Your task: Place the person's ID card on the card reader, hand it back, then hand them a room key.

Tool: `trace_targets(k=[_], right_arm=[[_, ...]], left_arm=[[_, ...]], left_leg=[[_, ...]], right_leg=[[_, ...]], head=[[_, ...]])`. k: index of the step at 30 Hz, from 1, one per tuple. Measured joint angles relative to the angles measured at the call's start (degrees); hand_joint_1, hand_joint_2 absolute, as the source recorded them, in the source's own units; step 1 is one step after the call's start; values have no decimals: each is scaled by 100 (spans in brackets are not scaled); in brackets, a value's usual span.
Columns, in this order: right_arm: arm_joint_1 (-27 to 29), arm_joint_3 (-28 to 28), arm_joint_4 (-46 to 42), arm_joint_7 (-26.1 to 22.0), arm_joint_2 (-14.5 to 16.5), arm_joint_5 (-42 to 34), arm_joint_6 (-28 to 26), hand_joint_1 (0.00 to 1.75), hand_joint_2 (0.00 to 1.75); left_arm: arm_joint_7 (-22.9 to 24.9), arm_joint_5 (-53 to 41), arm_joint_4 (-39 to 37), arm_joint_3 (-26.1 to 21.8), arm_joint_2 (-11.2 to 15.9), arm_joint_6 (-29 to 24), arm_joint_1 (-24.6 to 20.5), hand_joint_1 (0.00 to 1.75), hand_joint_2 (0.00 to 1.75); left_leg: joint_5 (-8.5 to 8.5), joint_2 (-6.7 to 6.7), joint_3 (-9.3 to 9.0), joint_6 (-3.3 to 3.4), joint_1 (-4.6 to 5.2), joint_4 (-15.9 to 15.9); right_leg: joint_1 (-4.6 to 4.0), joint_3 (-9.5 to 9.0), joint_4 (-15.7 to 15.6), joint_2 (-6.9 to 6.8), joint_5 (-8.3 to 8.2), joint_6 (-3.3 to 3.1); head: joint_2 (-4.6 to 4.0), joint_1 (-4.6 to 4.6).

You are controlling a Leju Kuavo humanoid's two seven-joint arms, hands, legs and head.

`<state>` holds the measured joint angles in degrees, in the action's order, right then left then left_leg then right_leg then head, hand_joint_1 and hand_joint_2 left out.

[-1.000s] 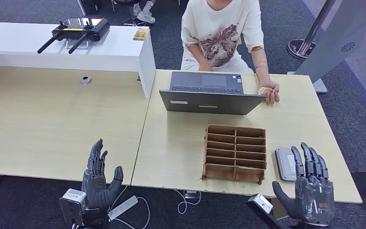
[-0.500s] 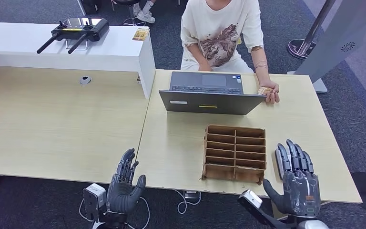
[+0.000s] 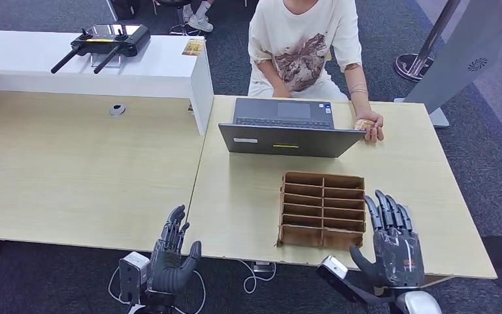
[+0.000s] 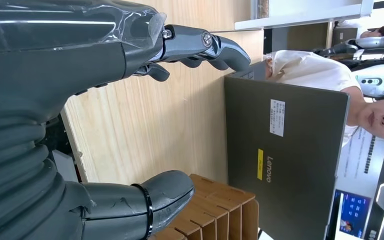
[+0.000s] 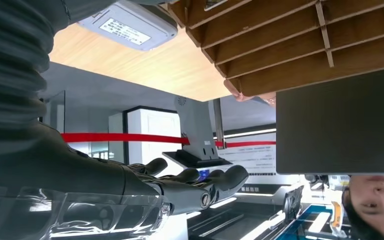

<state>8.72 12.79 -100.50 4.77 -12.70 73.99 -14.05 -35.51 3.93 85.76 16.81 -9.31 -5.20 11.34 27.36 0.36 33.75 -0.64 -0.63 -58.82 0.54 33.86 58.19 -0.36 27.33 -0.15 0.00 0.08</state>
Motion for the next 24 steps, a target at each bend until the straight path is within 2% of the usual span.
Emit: trace_targets(k=[17, 24], right_arm=[[-27, 75, 320, 179, 0, -2, 273, 0, 175], [-123, 100, 489, 127, 0, 7, 345, 0, 175]], left_arm=[[-53, -333, 1, -18, 0, -100, -21, 0, 175], [-108, -688, 5, -21, 0, -382, -23, 0, 175]], left_leg=[[0, 0, 0, 0, 0, 0], [0, 0, 0, 0, 0, 0]], right_leg=[[0, 0, 0, 0, 0, 0], [0, 0, 0, 0, 0, 0]], head=[[0, -1], [0, -1]])
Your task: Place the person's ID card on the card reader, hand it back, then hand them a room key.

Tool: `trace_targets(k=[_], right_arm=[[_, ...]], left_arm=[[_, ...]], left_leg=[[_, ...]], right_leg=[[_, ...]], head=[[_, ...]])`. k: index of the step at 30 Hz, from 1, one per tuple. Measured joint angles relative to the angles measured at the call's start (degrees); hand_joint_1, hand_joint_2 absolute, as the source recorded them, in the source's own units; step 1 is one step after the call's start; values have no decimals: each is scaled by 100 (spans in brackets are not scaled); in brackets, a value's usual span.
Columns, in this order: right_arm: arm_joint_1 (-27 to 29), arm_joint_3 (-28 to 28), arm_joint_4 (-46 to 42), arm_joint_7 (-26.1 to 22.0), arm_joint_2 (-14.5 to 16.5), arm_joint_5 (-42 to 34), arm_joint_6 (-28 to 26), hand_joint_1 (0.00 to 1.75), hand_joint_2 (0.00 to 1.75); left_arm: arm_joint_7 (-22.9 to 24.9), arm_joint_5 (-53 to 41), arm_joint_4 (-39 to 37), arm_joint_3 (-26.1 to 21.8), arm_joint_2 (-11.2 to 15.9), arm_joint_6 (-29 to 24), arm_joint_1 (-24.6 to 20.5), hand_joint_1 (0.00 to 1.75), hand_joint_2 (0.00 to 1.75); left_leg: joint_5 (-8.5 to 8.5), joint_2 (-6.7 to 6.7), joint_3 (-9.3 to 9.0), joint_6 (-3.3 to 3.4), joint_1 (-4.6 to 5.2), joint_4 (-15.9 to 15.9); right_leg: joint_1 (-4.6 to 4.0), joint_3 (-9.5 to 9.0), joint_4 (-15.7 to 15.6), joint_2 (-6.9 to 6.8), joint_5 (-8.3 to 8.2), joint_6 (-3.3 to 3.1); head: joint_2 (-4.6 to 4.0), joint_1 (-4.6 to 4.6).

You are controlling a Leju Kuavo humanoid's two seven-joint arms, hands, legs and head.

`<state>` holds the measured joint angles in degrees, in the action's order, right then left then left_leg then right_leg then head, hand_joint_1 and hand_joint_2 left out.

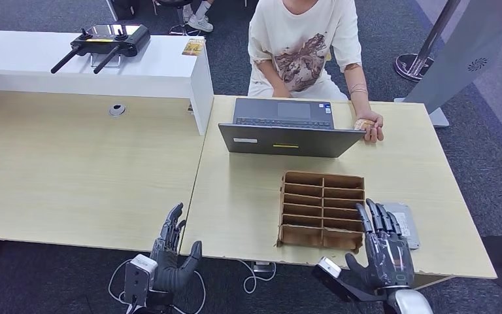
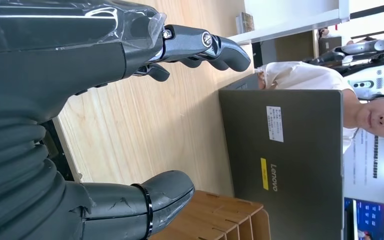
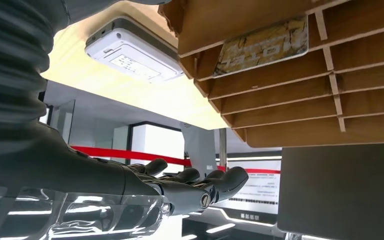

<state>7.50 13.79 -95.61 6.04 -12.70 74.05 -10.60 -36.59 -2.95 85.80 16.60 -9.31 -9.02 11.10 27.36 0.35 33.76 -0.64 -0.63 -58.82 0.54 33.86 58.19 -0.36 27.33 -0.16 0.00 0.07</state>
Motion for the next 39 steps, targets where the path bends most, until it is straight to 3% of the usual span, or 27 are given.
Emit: trace_targets(k=[29, 34, 39], right_arm=[[-308, 366, 320, -163, 0, -33, 20, 0, 175], [-379, 427, 394, -167, 5, -33, 21, 20, 175], [-430, 446, 453, -167, 7, -60, 31, 11, 175]], left_arm=[[0, -118, 1, -20, 2, -221, 2, 0, 175], [0, -120, 1, -21, 2, -225, 2, 0, 175], [-1, -139, 1, -21, 2, -240, 9, 0, 175]], left_leg=[[0, 0, 0, 0, 0, 0], [0, 0, 0, 0, 0, 0], [0, 1, 0, 0, 0, 0]], right_leg=[[0, 0, 1, 0, 0, 0], [0, 0, 1, 0, 0, 0], [0, 0, 1, -1, 0, 0]], head=[[0, 1], [0, 1], [0, 0]])
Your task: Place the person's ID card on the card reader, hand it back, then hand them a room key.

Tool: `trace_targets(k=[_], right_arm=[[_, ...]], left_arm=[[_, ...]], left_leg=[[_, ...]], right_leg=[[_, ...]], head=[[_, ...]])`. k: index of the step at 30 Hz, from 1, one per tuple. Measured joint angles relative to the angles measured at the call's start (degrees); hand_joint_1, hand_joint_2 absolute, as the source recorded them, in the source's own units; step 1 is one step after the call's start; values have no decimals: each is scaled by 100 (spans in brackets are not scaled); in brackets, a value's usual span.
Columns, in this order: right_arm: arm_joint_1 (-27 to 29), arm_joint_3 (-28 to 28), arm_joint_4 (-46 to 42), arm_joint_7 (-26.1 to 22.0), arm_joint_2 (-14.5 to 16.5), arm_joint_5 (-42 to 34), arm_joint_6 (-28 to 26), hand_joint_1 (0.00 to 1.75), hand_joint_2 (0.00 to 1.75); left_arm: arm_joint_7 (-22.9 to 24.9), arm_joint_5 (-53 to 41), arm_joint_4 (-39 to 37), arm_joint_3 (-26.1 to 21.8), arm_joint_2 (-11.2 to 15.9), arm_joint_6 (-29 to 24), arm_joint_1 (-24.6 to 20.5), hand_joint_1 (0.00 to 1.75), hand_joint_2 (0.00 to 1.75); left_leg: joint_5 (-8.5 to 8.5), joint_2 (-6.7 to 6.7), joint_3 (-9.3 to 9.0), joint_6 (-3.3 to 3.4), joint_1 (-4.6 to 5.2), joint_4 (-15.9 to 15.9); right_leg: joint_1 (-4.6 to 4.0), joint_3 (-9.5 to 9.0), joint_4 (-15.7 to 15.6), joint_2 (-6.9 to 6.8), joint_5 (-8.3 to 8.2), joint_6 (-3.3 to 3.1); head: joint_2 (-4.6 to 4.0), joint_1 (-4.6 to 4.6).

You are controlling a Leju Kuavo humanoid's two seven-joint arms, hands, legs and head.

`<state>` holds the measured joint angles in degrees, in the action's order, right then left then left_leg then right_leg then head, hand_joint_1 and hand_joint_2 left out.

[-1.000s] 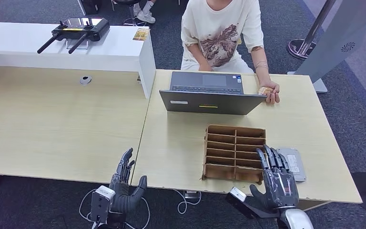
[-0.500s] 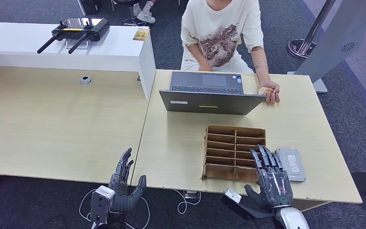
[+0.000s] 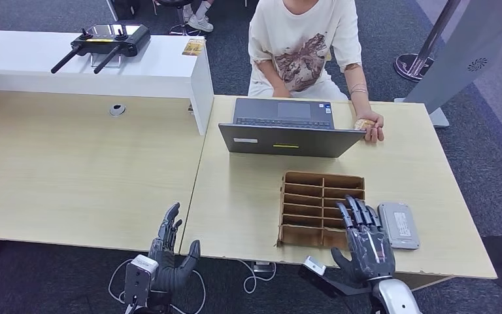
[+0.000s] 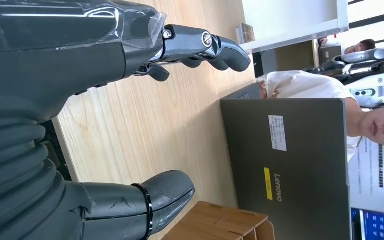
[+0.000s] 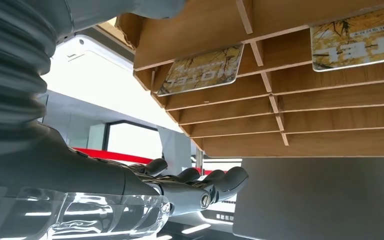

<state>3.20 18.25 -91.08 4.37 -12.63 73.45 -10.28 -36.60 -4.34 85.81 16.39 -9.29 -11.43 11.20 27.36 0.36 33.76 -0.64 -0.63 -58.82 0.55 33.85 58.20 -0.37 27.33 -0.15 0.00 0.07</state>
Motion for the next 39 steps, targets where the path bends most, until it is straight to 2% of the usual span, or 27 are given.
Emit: trace_targets(k=[7, 12, 17, 25, 27, 32, 39], right_arm=[[-37, 30, 86, 0, 0, -45, 3, 13, 175], [-49, 44, 125, -2, 0, -43, 3, 22, 175], [-49, 49, 144, -2, 0, -43, 3, 56, 175], [-46, 50, 149, 3, 2, -36, 2, 82, 175], [-45, 50, 148, 12, 4, -32, 5, 80, 175], [-44, 50, 148, 21, 18, -32, 8, 56, 175], [-47, 50, 150, 22, 27, -32, 8, 69, 175]], left_arm=[[1, -1, 2, 0, 0, 2, 8, 0, 175], [1, -1, 2, 0, -2, 2, 13, 0, 175], [1, -1, 2, 0, -2, 1, 13, 0, 175], [-1, -3, 2, 0, -4, 2, 13, 0, 175], [-2, -4, 2, 0, -4, 2, 13, 0, 175], [-3, -8, 2, 0, -4, 2, 13, 0, 175], [-3, -11, 2, 0, -4, 1, 14, 0, 175]], left_leg=[[0, 0, 0, 0, 0, 0], [0, 0, 0, 0, 0, 0], [0, 0, 0, 0, 0, 0], [0, 0, -1, 0, 0, 0], [0, 0, -1, 0, 0, 0], [0, 0, -1, 0, 0, 0], [0, 0, 0, 0, 0, 0]], right_leg=[[0, 0, 0, 0, 0, 0], [0, 0, 0, 0, 0, 0], [0, 0, 0, 0, 0, 0], [0, 0, 0, 0, 0, 0], [0, 0, 0, 0, 0, 0], [0, 0, 0, 0, 0, 0], [0, 0, 0, 0, 0, 0]], head=[[0, 1], [0, 0], [0, 0], [0, 0], [0, 0], [0, 0], [0, 0]])
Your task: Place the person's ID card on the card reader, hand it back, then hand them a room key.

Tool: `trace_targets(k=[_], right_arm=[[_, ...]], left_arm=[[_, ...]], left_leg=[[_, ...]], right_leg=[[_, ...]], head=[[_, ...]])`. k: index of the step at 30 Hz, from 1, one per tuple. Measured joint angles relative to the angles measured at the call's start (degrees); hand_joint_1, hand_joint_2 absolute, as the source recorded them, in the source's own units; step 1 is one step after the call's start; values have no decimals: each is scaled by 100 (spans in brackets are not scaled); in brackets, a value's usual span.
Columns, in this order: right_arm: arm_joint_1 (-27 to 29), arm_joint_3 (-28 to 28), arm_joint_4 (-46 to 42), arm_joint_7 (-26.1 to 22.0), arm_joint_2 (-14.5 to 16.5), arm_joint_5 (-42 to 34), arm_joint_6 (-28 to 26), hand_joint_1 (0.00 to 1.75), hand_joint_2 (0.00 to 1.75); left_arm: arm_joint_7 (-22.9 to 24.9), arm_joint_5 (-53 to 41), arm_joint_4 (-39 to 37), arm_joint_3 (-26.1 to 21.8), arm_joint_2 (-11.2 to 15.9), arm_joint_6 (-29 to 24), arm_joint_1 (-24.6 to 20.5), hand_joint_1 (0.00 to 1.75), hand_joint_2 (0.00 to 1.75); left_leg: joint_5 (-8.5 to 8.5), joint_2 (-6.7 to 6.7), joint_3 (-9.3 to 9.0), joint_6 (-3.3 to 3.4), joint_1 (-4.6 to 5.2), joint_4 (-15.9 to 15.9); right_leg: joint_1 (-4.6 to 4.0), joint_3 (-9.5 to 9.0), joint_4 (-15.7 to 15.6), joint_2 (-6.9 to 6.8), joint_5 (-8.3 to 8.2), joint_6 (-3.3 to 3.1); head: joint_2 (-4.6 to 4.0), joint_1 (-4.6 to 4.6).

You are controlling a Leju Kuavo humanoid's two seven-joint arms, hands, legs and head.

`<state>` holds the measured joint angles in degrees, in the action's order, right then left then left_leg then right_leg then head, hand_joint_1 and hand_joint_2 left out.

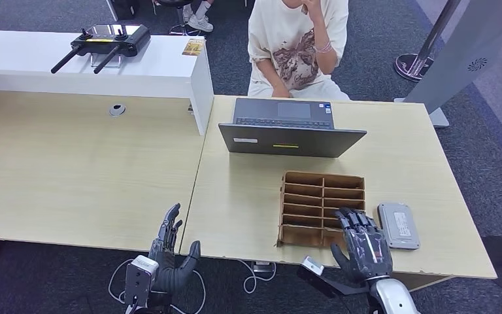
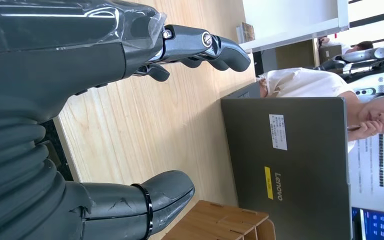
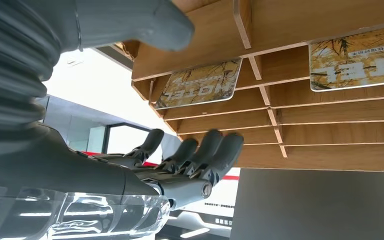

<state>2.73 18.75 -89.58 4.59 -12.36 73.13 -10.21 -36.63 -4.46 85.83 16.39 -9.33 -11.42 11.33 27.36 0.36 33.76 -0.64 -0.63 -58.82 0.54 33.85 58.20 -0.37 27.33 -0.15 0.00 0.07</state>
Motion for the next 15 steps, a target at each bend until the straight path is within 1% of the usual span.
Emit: trace_targets(k=[7, 13, 15], right_arm=[[-4, 0, 33, 0, 12, 8, 0, 78, 175], [-9, 0, 46, 0, 12, 62, -2, 78, 175], [-24, 0, 61, 0, 12, 66, -3, 84, 175]], left_arm=[[-4, 0, 0, 0, 0, 1, 5, 0, 175], [-9, 0, 0, 0, 0, 1, 15, 0, 175], [-11, -1, 0, 0, 0, 3, 17, 0, 175]], left_leg=[[0, 0, 0, 0, 0, 0], [0, 0, 0, 0, 0, 0], [0, 0, 0, 0, 0, 0]], right_leg=[[0, 0, 0, 0, 0, 0], [0, 0, 0, 0, 0, 0], [0, 0, 0, 0, 0, 0]], head=[[0, 0], [0, 0], [0, 0]])
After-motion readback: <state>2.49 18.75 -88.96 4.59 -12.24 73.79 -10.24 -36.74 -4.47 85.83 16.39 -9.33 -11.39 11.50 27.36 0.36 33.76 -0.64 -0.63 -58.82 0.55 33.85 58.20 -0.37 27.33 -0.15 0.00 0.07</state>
